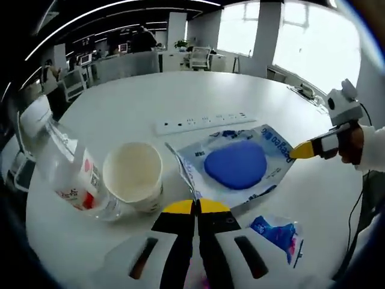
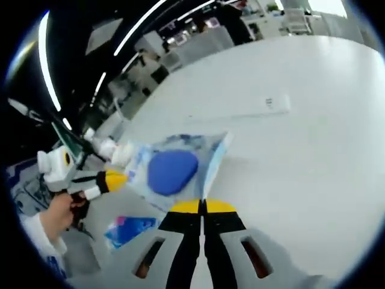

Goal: Arrange the tabletop items into an orderly group along one side of the table until the central work area is clear of visible clutter.

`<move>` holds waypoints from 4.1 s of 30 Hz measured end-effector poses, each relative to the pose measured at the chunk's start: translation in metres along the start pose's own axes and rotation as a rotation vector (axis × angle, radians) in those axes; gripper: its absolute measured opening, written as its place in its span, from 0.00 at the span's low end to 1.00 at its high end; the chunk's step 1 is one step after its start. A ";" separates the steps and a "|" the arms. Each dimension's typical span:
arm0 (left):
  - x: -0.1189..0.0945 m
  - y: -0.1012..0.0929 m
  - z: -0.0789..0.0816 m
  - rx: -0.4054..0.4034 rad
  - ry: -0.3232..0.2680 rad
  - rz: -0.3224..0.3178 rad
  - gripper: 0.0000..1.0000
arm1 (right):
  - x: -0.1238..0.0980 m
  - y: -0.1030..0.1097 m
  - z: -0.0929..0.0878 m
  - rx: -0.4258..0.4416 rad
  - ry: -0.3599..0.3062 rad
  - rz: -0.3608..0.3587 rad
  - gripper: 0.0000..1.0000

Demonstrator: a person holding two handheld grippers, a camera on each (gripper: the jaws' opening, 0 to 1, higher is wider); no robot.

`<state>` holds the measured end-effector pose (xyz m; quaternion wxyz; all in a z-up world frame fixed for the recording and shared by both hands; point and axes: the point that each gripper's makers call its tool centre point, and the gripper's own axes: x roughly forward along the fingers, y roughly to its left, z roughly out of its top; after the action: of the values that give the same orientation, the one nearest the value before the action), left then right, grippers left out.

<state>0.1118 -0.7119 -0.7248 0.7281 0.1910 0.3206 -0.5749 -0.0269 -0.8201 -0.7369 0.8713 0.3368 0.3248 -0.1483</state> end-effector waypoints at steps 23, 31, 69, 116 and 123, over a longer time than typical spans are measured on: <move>0.017 0.013 -0.034 -0.053 0.056 0.033 0.00 | 0.022 -0.021 -0.023 0.238 0.006 -0.023 0.00; 0.019 0.017 -0.037 -0.172 0.012 0.025 0.00 | 0.022 -0.020 -0.025 0.190 -0.023 -0.037 0.00; 0.020 0.013 -0.038 -0.147 0.012 0.056 0.00 | -0.064 0.006 0.001 0.212 -0.248 0.205 0.05; -0.107 -0.033 -0.060 -0.357 -0.195 0.092 1.00 | -0.230 -0.028 -0.096 0.232 -0.397 0.120 0.50; -0.108 -0.043 -0.074 -0.386 -0.180 0.093 0.97 | -0.228 -0.026 -0.094 0.243 -0.393 0.134 0.49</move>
<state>0.0381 -0.5985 -0.6998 0.8026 0.0105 0.3495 -0.4834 -0.2529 -0.7657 -0.6506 0.8787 0.4245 0.1058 -0.1910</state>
